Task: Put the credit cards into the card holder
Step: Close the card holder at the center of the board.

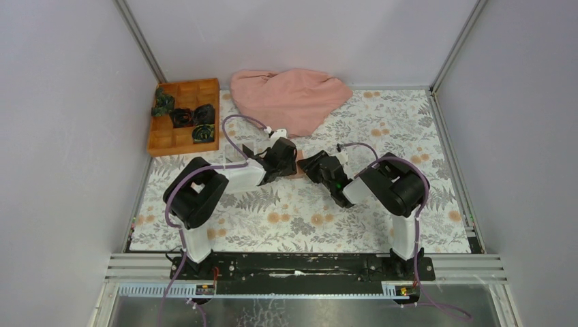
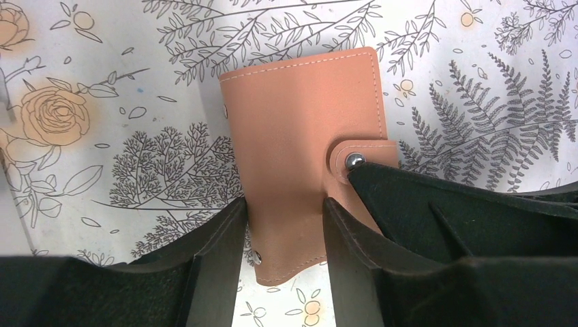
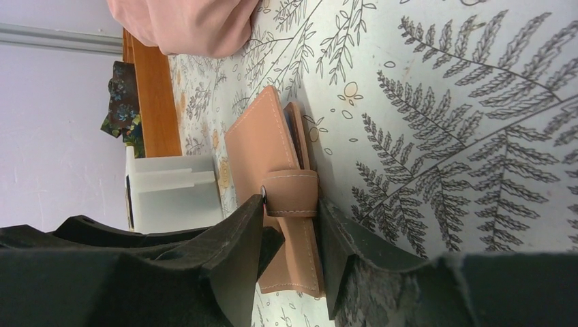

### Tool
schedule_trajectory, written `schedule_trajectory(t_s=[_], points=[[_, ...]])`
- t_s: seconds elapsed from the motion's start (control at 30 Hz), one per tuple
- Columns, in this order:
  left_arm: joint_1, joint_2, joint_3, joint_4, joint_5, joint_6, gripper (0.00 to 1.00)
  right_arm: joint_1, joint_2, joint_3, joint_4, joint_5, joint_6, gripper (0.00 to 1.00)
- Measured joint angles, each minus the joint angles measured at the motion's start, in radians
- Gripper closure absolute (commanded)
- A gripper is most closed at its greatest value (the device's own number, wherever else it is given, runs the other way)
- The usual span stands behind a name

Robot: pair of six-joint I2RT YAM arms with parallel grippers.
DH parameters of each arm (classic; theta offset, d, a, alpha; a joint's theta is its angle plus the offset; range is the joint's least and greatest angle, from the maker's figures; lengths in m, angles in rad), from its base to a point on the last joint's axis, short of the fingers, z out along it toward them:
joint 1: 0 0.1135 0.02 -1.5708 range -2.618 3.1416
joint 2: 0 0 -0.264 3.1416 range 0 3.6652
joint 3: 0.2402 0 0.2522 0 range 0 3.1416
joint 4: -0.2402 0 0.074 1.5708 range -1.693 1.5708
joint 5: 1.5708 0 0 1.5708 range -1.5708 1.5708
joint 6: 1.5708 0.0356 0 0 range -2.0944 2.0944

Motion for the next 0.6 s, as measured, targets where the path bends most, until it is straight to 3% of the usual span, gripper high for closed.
schedule_trajectory(t_s=[0.6], points=[[0.01,0.01,0.006,0.005,-0.055,0.01,0.54,-0.002,0.035,0.117,-0.106,-0.024,-0.101,0.58]])
